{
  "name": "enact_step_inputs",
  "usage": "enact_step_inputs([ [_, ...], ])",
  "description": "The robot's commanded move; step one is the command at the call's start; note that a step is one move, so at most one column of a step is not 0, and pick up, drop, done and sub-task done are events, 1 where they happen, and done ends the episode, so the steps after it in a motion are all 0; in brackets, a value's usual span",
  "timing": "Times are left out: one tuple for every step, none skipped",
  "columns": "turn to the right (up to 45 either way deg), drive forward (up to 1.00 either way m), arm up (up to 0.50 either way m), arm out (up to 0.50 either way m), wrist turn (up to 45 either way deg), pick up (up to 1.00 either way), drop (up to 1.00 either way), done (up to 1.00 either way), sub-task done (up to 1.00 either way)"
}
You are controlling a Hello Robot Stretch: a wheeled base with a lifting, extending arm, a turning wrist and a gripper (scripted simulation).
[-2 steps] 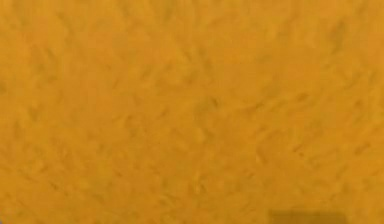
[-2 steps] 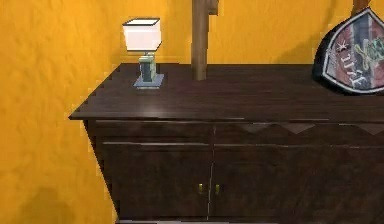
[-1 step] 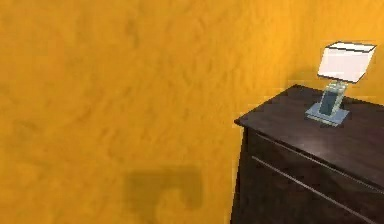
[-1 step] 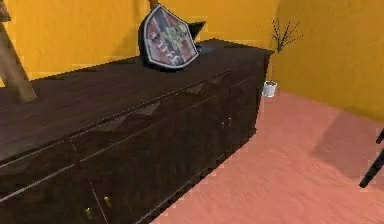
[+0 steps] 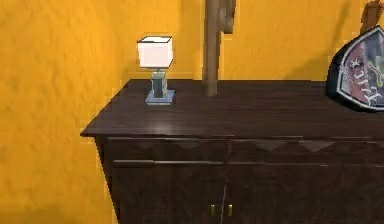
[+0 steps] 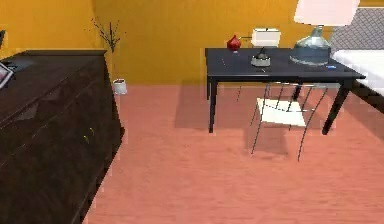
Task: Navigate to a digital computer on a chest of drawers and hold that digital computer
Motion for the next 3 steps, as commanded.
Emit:
enact_step_inputs([
  [45.0,0.00,0.00,0.00,0.0,0.00,0.00,0.00,0.00],
  [30.0,0.00,0.00,0.00,0.0,0.00,0.00,0.00,0.00],
  [0.0,1.00,0.00,0.00,0.0,0.00,0.00,0.00,0.00],
])
